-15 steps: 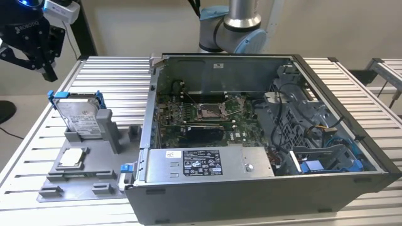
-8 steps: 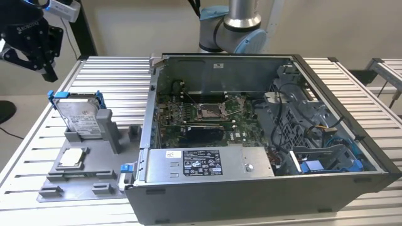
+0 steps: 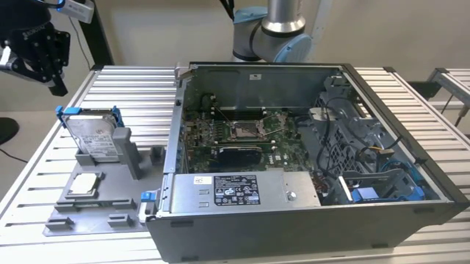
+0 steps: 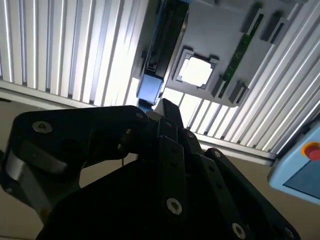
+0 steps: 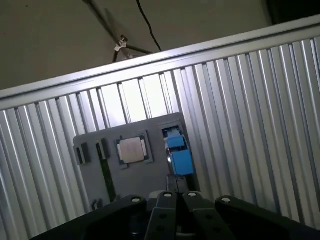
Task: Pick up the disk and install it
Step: 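Pick up the disk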
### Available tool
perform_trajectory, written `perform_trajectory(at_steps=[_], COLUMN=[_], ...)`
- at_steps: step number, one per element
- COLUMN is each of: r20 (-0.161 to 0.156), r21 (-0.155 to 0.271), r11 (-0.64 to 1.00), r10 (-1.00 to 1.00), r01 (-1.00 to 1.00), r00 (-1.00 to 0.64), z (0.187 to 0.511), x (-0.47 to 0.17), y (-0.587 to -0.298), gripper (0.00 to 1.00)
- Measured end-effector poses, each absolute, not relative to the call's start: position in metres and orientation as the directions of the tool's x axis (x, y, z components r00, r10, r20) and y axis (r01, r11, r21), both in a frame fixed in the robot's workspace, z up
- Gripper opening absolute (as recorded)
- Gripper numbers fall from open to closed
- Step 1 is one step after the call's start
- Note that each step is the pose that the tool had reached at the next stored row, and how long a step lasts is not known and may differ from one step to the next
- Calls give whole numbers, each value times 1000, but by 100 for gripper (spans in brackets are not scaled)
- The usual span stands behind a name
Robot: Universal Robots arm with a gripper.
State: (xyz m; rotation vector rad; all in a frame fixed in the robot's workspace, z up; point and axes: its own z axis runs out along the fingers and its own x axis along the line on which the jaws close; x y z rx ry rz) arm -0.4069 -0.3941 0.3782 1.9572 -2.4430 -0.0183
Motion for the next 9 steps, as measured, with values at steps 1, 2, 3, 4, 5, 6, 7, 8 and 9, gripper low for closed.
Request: perform_trajectory(at_steps=[1, 2, 3, 4, 5, 6, 7, 8, 9], r20=[1, 2, 2, 2, 1, 1, 2, 1, 1], r21=[16, 16, 16, 16, 16, 16, 16, 16, 16], r11=[199, 182, 164, 146, 129, 109, 92, 74, 55], r10=[-980, -983, -986, -989, -992, -994, -996, -997, -998], r01=[-980, -983, -986, -989, -992, -994, -996, -997, -998], r00=[-199, -182, -164, -146, -129, -109, -92, -74, -55], z=[378, 378, 378, 378, 378, 378, 378, 378, 377], x=[-407, -407, -407, -407, -407, -407, -407, -407, -407], y=[-394, -394, -394, -394, -394, -394, -394, -394, -394], gripper=[0, 0, 0, 0, 0, 0, 0, 0, 0])
